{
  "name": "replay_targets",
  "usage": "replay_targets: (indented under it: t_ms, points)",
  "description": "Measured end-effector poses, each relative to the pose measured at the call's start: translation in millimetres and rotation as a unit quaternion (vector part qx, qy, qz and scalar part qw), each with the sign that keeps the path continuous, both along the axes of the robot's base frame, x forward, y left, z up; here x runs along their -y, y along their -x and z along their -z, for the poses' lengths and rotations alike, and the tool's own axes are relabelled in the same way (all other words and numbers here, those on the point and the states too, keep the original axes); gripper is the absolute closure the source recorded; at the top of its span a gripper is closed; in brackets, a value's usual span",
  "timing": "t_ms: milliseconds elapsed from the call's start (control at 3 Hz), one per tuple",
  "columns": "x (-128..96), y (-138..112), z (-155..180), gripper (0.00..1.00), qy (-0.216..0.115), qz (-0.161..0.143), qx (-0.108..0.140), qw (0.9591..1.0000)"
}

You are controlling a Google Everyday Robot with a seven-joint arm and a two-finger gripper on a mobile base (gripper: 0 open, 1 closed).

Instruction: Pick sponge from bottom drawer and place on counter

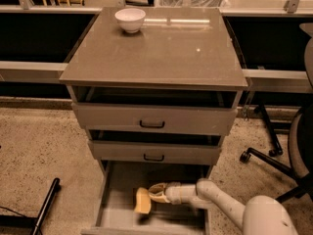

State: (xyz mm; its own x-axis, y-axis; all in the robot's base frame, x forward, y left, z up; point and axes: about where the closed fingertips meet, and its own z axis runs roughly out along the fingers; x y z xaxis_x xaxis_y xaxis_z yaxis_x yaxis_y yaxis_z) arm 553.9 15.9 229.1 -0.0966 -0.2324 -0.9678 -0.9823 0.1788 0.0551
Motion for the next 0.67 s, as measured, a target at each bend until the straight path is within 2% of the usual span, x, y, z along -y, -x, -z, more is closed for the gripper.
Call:
replay_targets:
  t_ms: [333, 667]
  points:
    - [8.4, 11.0, -71.0, 1.00, 0.005, -0.026, 0.034, 0.9991]
    - [18.9, 16.9, -149.0, 1.00, 0.033, -0.029, 0.085, 0.9954]
